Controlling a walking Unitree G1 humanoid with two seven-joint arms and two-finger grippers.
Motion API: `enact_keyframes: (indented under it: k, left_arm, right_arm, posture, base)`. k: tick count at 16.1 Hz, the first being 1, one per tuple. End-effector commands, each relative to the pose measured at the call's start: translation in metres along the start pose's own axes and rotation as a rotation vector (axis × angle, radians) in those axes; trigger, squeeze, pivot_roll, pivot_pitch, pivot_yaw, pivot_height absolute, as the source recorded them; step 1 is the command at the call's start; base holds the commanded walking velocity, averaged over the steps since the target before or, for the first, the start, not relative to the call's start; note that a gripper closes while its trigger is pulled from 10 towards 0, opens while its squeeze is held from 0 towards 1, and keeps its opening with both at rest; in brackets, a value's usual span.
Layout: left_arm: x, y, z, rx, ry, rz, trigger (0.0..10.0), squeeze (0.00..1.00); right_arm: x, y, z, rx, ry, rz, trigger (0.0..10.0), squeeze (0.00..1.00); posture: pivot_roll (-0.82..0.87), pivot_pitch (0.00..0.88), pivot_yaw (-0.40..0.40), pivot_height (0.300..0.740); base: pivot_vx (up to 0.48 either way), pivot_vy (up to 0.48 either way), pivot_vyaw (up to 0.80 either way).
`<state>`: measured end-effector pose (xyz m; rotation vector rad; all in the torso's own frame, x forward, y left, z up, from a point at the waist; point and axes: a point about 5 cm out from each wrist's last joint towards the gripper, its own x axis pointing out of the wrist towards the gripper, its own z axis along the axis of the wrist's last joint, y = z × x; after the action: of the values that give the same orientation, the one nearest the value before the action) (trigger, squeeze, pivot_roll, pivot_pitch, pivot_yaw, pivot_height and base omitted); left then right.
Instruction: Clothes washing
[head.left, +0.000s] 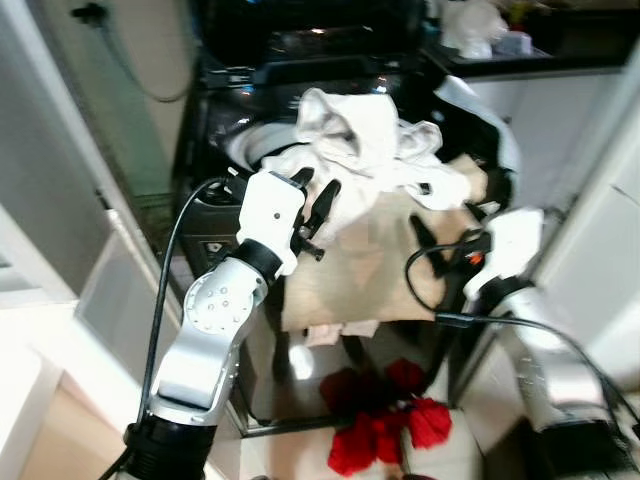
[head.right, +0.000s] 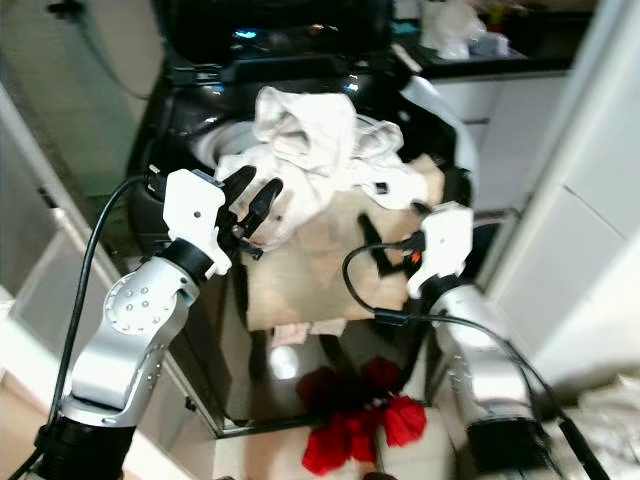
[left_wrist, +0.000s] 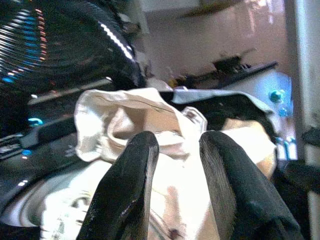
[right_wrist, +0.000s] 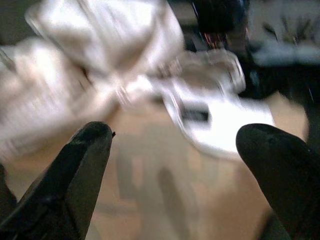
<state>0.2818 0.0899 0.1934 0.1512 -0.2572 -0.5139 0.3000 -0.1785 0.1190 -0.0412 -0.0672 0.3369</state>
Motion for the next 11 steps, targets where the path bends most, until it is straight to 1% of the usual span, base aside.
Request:
enact_keyframes:
  k: [1, 2, 3, 4, 5, 6, 8, 9, 10, 11]
  left_arm:
    - [-0.004, 0.003, -0.013, 0.006, 0.088, 0.0, 10.0, 0.0]
    - [-0.005, 0.004, -0.017, -0.001, 0.113, 0.002, 10.0, 0.0]
    - [-0.008, 0.005, -0.022, 0.013, 0.143, 0.009, 10.0, 0.0]
    - [-0.01, 0.006, -0.023, 0.016, 0.146, 0.013, 10.0, 0.0]
    - [-0.011, 0.008, -0.019, 0.008, 0.133, 0.024, 10.0, 0.0]
    - [-0.01, 0.008, -0.014, 0.005, 0.119, 0.035, 10.0, 0.0]
    - [-0.011, 0.009, -0.01, 0.01, 0.104, 0.058, 10.0, 0.0]
    - [-0.014, 0.01, -0.01, 0.008, 0.107, 0.068, 10.0, 0.0]
    - [-0.015, 0.01, -0.01, 0.008, 0.107, 0.072, 10.0, 0.0]
    - [-0.016, 0.01, -0.011, 0.007, 0.109, 0.076, 10.0, 0.0]
  right_arm:
    - [0.013, 0.0, -0.002, -0.005, 0.009, 0.005, 10.0, 0.0]
    - [0.017, 0.0, -0.004, -0.009, 0.022, 0.001, 10.0, 0.0]
    - [0.028, 0.002, -0.006, -0.021, 0.033, 0.017, 10.0, 0.0]
    - [0.035, 0.004, -0.005, -0.029, 0.033, 0.014, 10.0, 0.0]
    - [0.054, 0.01, -0.001, -0.037, 0.034, 0.031, 10.0, 0.0]
    - [0.068, 0.015, 0.005, -0.051, 0.029, 0.045, 10.0, 0.0]
    - [0.089, 0.024, 0.025, -0.087, -0.016, 0.075, 10.0, 0.0]
    - [0.099, 0.025, 0.038, -0.102, -0.043, 0.072, 10.0, 0.0]
    - [0.103, 0.024, 0.044, -0.109, -0.053, 0.065, 10.0, 0.0]
    - [0.11, 0.024, 0.053, -0.127, -0.066, 0.054, 10.0, 0.0]
  posture:
    - [-0.08, 0.0, 0.067, 0.74]
    - [-0.07, 0.0, 0.063, 0.74]
    - [-0.07, 0.0, 0.061, 0.74]
    - [-0.04, 0.0, 0.048, 0.74]
    - [-0.03, 0.0, 0.036, 0.74]
    - [-0.01, 0.0, 0.029, 0.74]
    - [0.03, 0.0, -0.002, 0.74]
    - [0.04, 0.0, -0.012, 0.74]
    - [0.05, 0.0, -0.018, 0.74]
    - [0.05, 0.0, -0.025, 0.74]
  base:
    - [0.0, 0.0, 0.0]
    - [0.0, 0.0, 0.0]
    - [0.0, 0.0, 0.0]
    - [0.0, 0.0, 0.0]
    - [0.0, 0.0, 0.0]
    - [0.0, 0.0, 0.0]
    - [0.0, 0.0, 0.0]
    - [0.0, 0.0, 0.0]
    - [0.0, 0.0, 0.0]
    - [0.0, 0.0, 0.0]
